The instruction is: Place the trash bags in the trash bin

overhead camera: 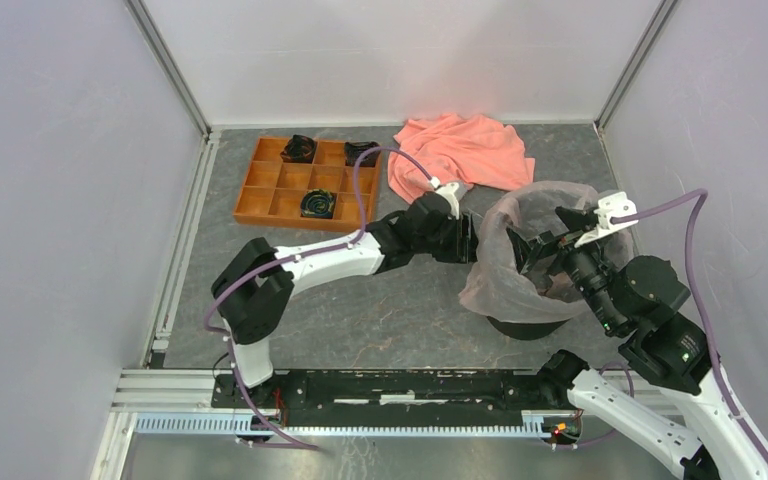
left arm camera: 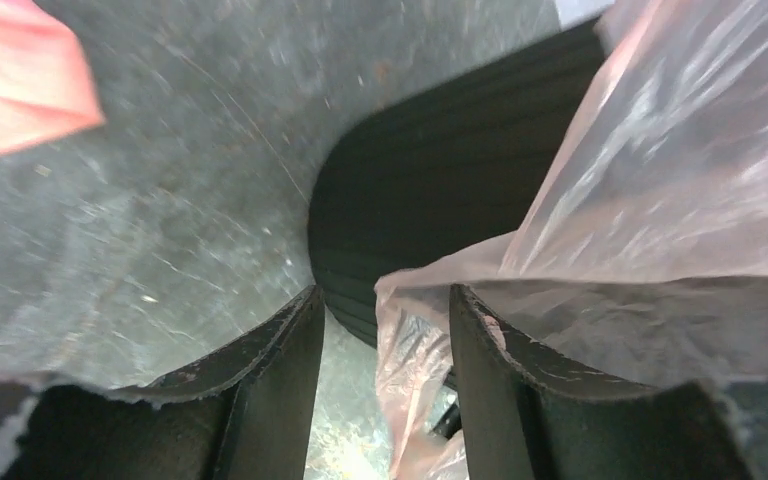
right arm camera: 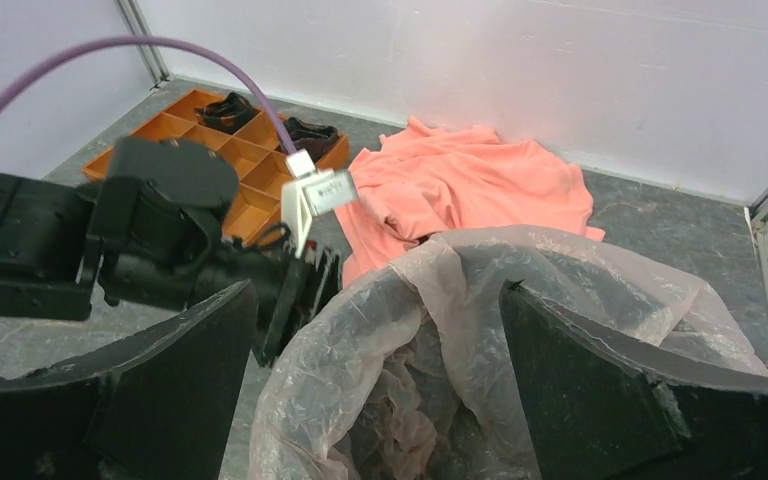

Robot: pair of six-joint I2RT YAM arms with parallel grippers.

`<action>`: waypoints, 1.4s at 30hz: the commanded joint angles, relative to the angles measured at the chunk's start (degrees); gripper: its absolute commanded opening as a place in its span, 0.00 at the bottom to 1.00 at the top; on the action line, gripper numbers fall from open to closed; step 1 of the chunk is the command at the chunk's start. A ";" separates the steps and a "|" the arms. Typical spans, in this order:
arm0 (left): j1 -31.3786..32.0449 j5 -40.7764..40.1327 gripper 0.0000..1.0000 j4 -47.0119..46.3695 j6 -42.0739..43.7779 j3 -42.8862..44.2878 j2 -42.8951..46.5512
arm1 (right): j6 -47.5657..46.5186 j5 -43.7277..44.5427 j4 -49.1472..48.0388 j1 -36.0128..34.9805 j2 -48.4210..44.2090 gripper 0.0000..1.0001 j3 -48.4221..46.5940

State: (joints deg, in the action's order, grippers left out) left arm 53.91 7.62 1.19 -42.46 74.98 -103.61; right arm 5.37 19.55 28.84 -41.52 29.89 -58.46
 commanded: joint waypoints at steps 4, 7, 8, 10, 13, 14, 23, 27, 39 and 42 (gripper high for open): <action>0.92 -1.00 0.56 -1.47 -1.58 -0.52 1.63 | 0.97 0.21 -0.09 -0.13 -0.51 0.98 -1.13; 0.65 -2.13 0.61 2.17 0.62 0.00 4.02 | 0.79 -0.08 -0.35 -0.09 -0.05 0.98 -1.05; 0.40 -2.89 0.63 3.50 1.48 0.20 4.94 | 0.85 -0.17 -0.45 -0.07 0.06 0.98 -1.11; -0.52 -4.73 0.70 6.20 3.11 -0.09 7.36 | 0.79 -0.39 -0.41 -0.09 0.17 0.98 -1.38; -2.74 -7.09 0.77 9.43 4.46 -2.63 12.14 | 0.62 0.18 0.19 -0.13 0.08 0.98 -2.17; -3.93 -7.08 0.78 9.59 4.37 -4.03 14.41 | 0.39 0.40 0.40 -0.09 0.09 0.98 -2.56; -15.06 -4.21 0.88 12.30 6.61 -7.56 37.64 | -2.33 1.24 0.95 -0.12 1.05 0.98 -5.07; -15.24 -6.26 0.91 17.11 13.09 0.31 44.36 | -3.14 0.95 1.38 -0.10 1.79 0.98 -7.20; -15.24 -17.82 1.00 18.20 25.05 8.99 61.32 | -3.98 2.91 -1.08 -0.10 1.22 0.98 -12.09; -15.24 -21.21 1.00 18.25 25.57 7.59 63.05 | -3.81 3.67 -3.24 -0.09 -0.27 0.98 -10.51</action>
State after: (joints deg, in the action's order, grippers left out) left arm 38.48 -7.29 17.39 -22.02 84.75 -39.79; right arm 2.02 21.30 29.69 -41.52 31.33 -68.62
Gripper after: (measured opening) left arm 0.995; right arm 0.982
